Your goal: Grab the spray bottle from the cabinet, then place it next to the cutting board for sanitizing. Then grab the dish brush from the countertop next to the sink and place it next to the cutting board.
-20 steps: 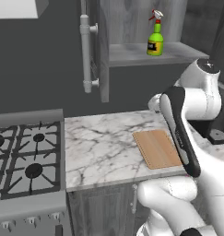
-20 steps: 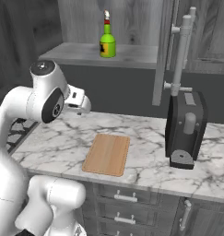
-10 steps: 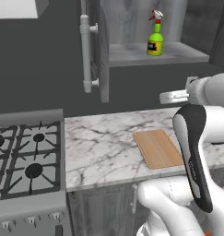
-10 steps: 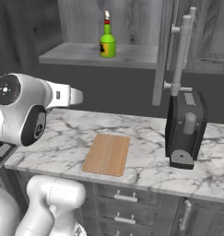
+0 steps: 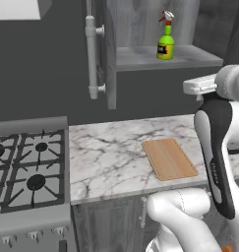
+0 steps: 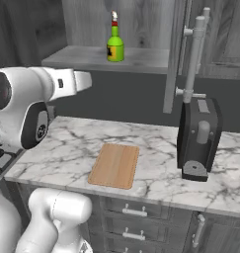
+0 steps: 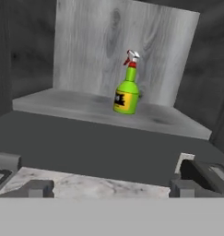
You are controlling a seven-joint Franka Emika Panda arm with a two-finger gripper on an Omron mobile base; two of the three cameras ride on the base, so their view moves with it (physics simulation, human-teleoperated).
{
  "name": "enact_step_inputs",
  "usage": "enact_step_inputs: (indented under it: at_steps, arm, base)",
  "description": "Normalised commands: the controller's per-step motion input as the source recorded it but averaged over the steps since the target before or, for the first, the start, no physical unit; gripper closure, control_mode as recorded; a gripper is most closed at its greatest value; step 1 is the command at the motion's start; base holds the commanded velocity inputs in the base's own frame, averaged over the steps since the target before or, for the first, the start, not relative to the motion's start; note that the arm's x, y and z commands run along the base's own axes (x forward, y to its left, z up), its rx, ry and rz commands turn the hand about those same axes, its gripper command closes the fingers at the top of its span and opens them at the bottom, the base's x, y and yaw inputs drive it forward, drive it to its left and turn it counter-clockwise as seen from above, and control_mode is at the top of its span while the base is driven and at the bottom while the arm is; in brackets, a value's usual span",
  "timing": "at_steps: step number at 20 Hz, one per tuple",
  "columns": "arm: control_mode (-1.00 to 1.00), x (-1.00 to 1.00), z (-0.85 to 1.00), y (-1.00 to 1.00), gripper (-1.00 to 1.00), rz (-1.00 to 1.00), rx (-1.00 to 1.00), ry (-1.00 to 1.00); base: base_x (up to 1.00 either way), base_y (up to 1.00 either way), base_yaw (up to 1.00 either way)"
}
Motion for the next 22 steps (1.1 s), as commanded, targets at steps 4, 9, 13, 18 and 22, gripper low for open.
enact_step_inputs:
  at_steps: [4, 9, 13, 18, 22]
  arm:
    - [-1.0, 0.0, 0.35, -0.16, -1.0, 0.0, -0.01, -0.17]
    - [-1.0, 0.13, 0.29, 0.0, -1.0, 0.0, 0.04, -0.29]
    - [-1.0, 0.13, 0.26, 0.0, -1.0, 0.0, 0.11, -0.21]
    - [-1.0, 0.3, 0.16, 0.0, -1.0, -0.01, 0.04, -0.02]
    - [-1.0, 0.38, 0.35, 0.0, -1.0, 0.0, 0.0, 0.01]
  base:
    - [0.0, 0.0, 0.0]
    - [0.0, 0.0, 0.0]
    - [0.0, 0.0, 0.0]
    - [0.0, 0.0, 0.0]
    - [0.0, 0.0, 0.0]
